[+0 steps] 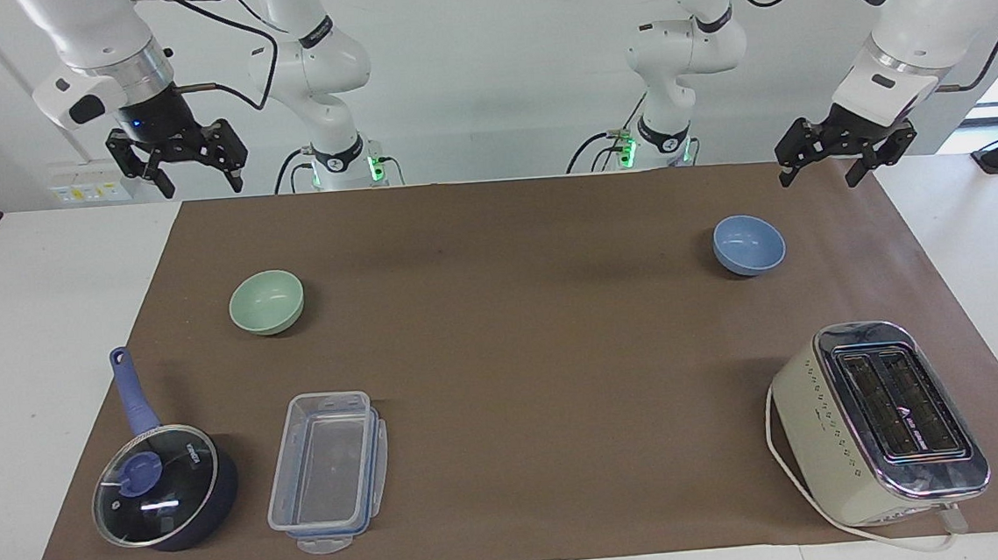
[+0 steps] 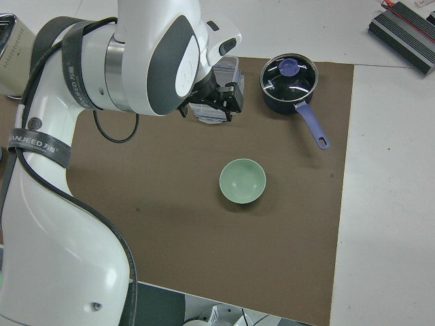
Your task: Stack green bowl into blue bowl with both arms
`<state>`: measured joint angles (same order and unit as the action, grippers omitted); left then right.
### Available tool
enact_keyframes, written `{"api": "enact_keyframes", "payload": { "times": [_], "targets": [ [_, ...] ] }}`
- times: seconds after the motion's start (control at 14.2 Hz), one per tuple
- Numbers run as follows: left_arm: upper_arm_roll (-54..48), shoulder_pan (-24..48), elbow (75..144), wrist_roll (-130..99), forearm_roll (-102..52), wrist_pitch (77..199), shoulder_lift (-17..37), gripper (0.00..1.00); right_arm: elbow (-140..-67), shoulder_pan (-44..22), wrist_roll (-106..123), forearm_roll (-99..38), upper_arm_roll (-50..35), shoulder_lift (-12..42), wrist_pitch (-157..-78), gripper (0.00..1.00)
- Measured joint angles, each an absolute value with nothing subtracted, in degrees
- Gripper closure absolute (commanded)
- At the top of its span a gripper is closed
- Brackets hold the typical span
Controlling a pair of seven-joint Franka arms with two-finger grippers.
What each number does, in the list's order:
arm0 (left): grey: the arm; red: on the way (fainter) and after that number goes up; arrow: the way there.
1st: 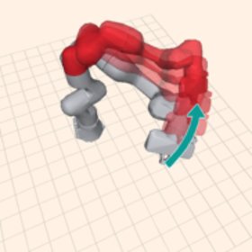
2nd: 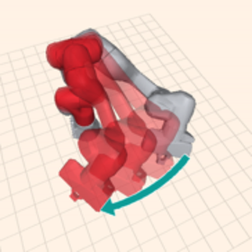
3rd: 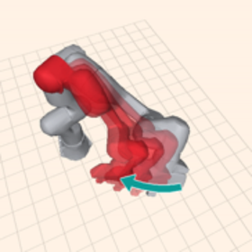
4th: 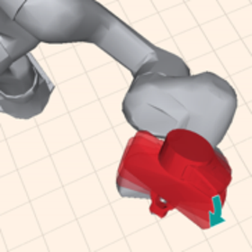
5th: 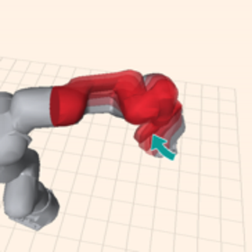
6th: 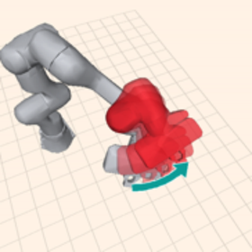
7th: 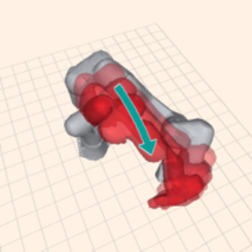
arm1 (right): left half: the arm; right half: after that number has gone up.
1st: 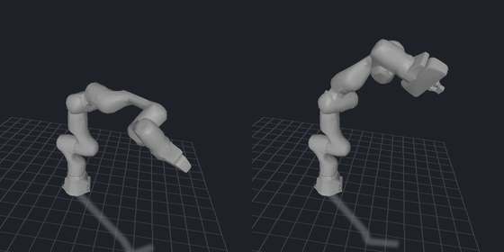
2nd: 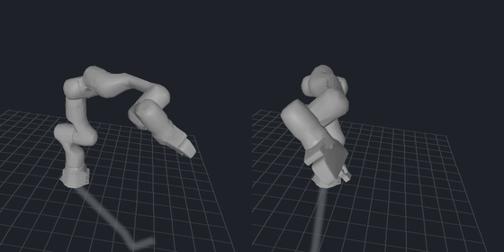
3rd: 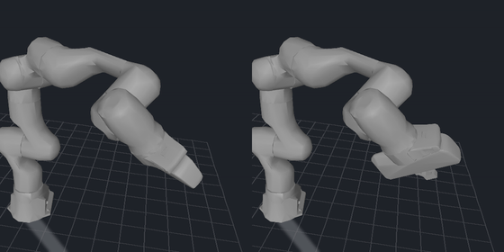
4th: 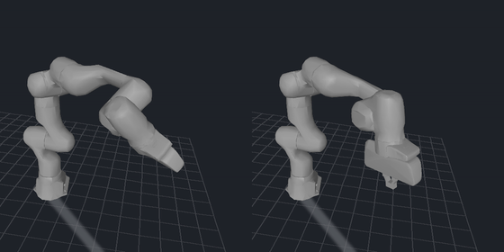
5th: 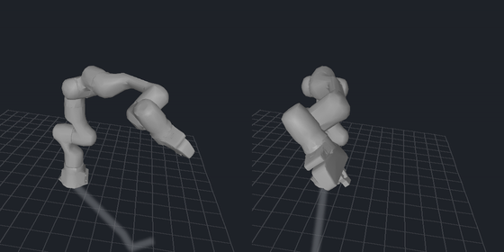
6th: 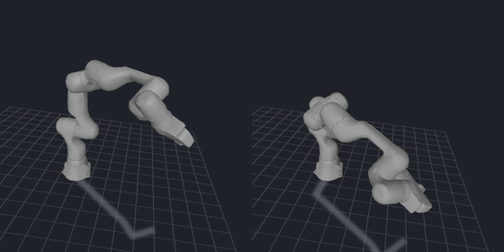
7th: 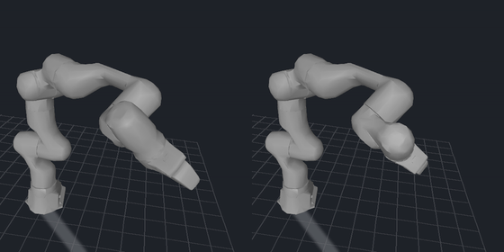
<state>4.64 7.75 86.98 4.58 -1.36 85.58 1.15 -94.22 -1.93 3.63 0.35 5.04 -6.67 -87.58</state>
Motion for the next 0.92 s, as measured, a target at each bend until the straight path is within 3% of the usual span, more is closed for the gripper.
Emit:
{"api": "enact_keyframes", "payload": {
  "times": [0.92],
  "targets": [
    [4.71,7.35,87.52,4.59,-1.36,85.58,0.74,0.0,-94.22,-1.93,3.63,0.35,5.04,-6.67,-87.58,0.0]
  ]
}}
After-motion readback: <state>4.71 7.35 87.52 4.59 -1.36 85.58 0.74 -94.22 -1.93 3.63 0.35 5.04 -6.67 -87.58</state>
